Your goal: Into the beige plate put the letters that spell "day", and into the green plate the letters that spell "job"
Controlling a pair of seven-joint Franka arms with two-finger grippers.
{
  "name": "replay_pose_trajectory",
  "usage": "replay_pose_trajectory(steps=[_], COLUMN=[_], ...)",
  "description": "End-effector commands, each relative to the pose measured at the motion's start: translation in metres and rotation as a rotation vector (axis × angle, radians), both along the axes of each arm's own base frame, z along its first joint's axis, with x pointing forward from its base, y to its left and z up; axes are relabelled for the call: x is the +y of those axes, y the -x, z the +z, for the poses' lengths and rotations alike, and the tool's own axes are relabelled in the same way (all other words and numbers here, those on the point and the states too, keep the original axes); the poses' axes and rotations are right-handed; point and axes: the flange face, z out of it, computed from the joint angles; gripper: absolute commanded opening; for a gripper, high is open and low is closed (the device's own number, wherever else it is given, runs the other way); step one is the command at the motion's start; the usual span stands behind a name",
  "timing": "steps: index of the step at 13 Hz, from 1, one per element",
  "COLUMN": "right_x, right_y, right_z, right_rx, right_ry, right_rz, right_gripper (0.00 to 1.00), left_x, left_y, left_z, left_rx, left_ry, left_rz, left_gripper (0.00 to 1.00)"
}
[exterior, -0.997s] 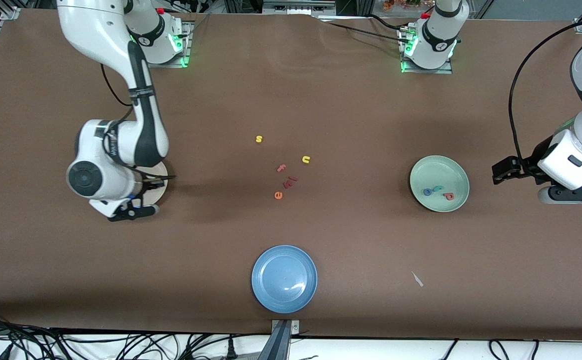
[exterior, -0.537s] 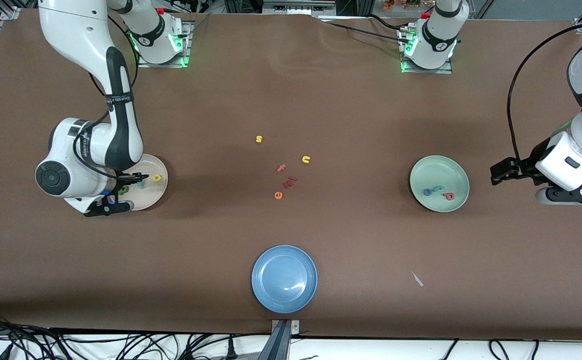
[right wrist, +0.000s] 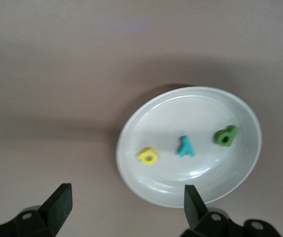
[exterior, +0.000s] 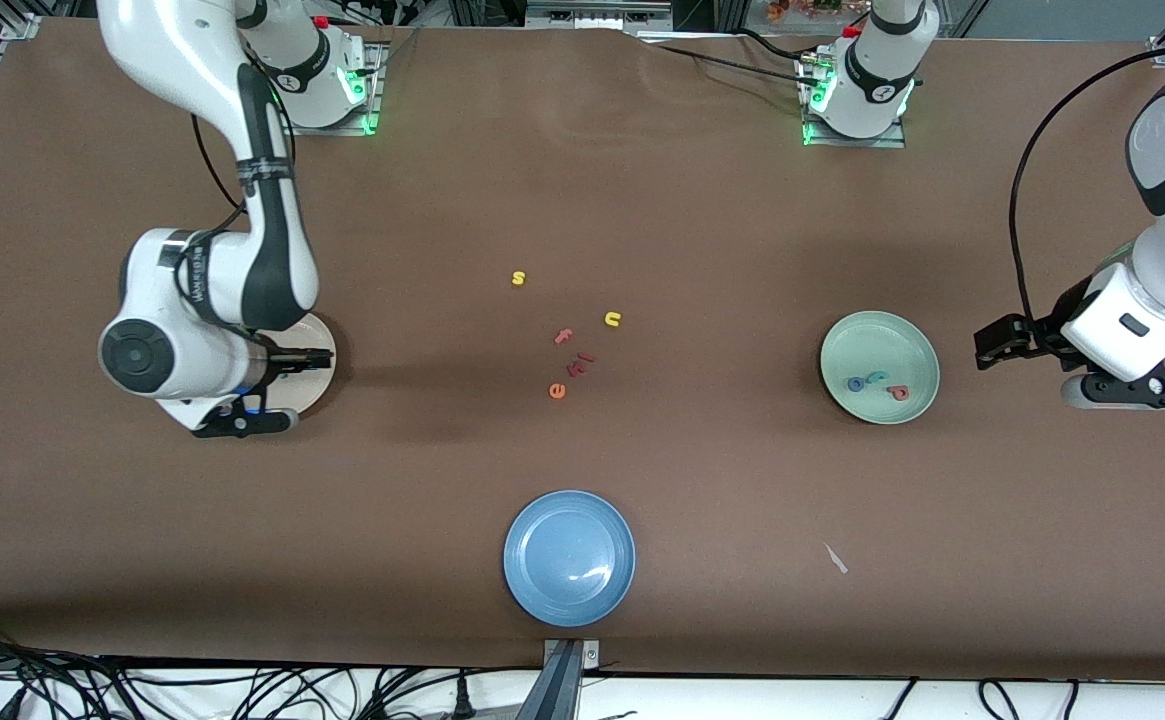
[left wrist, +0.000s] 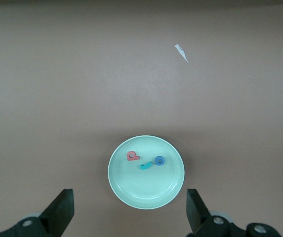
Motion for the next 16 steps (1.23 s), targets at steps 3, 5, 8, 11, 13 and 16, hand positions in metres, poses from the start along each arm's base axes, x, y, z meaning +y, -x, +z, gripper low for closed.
replay_pose_trajectory(steps=[3,5,8,11,13,16], right_x=[0.051,0.056,0.068,0.058,0.044,0.013], right_y=[0.012,0.012,0.016,0.026,0.035,0.046], right_z=[0.036,0.050,0.072,0.120,0.144,0.187], right_rx=[0.059,0.077,0.085,0.043,0.033,-0.013], right_ry=[0.014,0.022,0.015,-0.015,-0.024,-0.072], right_rz=[-0.071,-0.078,-0.055,-0.031,0.016,0.023], right_gripper=[1.00,1.00,1.00,1.00,1.00,1.00], left_x=[-0.003,-0.011,-0.013,-0.017,-0.016,-0.014], left_y=[0.002,0.003,0.003,0.003,0.003,0.003], left_z=[0.005,0.007,0.007,0.007,0.006,0.006], left_rx=[-0.013,-0.018,-0.017,-0.016,-0.014,-0.014], left_ry=[0.015,0.014,0.016,0.014,0.014,0.016], left_rz=[-0.022,-0.031,-0.032,-0.042,-0.042,-0.039], left_gripper=[1.00,1.00,1.00,1.00,1.00,1.00])
